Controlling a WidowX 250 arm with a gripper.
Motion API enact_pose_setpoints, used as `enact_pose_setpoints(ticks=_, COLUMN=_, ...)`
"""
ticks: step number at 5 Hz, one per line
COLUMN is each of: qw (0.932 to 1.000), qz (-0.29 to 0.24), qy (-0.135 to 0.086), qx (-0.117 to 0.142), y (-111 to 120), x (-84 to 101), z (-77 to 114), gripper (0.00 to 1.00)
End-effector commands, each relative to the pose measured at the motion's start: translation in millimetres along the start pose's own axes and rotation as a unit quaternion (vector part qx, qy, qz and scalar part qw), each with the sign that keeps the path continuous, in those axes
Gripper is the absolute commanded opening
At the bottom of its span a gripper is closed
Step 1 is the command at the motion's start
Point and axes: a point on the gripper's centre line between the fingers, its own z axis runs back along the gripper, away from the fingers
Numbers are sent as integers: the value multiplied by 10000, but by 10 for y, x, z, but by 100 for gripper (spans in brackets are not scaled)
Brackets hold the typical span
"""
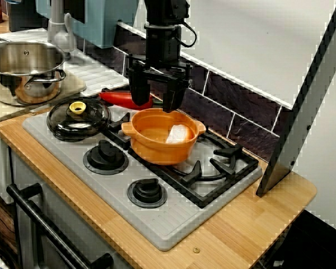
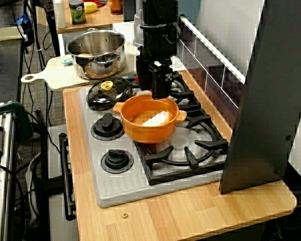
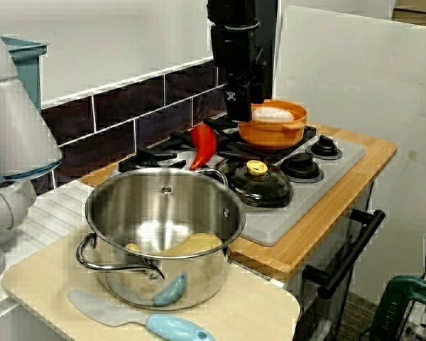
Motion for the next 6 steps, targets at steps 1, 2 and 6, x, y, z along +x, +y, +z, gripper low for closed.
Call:
enact_pose_setpoints(ticks=1, qw=9995, qz=-126, qy=-273, qx=90, y=-86, x=-44, z=244, gripper=100)
enact_pose_setpoints(ticks=2, qw=9993, qz=-155, qy=-294, qx=189, y=-91, x=-83, z=244, gripper=100)
enact_pose_setpoints(ticks=6, qw=9979, qz=-243, qy=-371, qx=466, y=19, x=-203, z=234, gripper=100)
